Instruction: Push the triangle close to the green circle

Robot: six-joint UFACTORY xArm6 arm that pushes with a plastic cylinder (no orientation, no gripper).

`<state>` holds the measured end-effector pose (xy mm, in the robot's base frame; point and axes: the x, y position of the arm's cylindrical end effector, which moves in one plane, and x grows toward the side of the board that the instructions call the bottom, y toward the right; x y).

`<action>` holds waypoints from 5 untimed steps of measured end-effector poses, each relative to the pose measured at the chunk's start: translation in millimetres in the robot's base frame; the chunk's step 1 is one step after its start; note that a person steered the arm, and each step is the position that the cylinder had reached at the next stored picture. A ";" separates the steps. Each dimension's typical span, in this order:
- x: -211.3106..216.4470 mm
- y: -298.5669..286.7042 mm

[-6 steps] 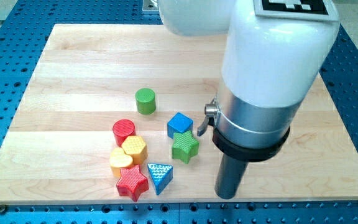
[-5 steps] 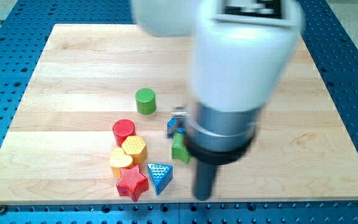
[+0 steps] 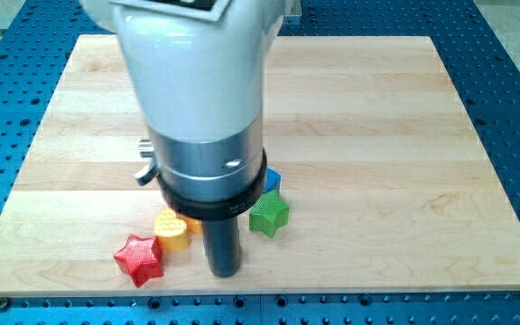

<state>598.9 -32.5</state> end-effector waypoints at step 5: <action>-154.6 1.6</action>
